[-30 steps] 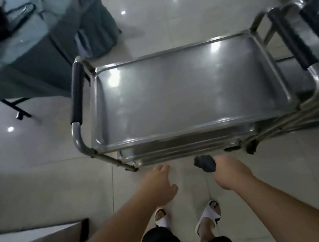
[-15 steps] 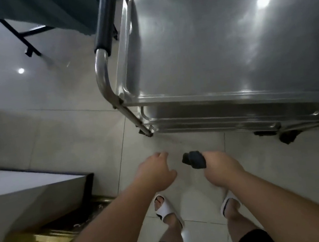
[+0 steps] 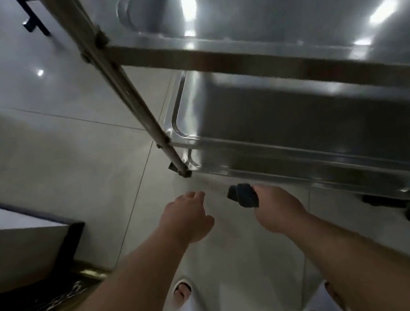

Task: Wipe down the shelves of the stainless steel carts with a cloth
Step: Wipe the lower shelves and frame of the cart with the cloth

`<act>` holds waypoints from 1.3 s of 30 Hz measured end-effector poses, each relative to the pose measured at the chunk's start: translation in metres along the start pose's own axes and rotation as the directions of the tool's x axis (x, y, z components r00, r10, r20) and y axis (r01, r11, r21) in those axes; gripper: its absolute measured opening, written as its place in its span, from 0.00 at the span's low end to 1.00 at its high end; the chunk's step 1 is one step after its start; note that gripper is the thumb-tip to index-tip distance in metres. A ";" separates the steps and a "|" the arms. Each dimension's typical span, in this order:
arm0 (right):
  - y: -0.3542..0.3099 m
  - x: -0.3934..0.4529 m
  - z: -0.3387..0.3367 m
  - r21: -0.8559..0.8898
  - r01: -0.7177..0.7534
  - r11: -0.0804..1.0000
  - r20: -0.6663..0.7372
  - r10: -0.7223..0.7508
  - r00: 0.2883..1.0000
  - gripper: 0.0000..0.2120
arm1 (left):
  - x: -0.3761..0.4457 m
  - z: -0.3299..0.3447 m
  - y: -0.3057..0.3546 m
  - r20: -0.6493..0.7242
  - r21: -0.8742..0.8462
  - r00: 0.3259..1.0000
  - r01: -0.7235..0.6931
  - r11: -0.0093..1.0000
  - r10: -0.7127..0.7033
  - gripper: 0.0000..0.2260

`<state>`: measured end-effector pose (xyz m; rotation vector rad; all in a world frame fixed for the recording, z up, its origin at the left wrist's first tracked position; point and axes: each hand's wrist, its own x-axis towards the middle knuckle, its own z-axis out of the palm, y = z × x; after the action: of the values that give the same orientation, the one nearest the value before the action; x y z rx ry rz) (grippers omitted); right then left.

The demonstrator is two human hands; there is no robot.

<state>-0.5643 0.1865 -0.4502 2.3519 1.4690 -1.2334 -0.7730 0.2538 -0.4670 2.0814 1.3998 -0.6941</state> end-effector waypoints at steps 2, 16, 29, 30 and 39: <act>0.004 0.035 0.019 -0.031 0.024 0.999 -0.017 -0.025 1.000 0.17 | 0.031 0.018 -0.009 -0.041 -0.005 0.999 0.003 1.000 -0.003 0.32; -0.015 0.273 0.070 0.020 0.267 0.964 -0.497 -0.222 0.839 0.23 | 0.200 0.085 -0.081 -0.330 0.021 0.932 -0.153 0.988 0.152 0.31; -0.068 0.342 0.142 0.016 0.419 0.908 -0.652 -0.309 0.693 0.20 | 0.254 0.117 -0.164 -0.471 -0.313 0.877 -0.068 0.947 -0.093 0.23; -0.069 0.348 0.147 0.041 0.466 0.884 -0.594 -0.353 0.723 0.22 | 0.256 0.113 -0.164 -0.548 -0.340 0.829 -0.099 0.935 -0.112 0.28; -0.050 0.364 0.172 -0.333 0.598 0.730 -0.120 -0.661 0.740 0.26 | 0.293 0.098 -0.115 -0.670 -0.743 0.696 -0.629 0.231 -0.260 0.11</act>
<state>-0.6292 0.3881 -0.7965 1.8972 2.4870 -0.7622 -0.7962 0.4184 -0.7517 1.2997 1.2365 1.1000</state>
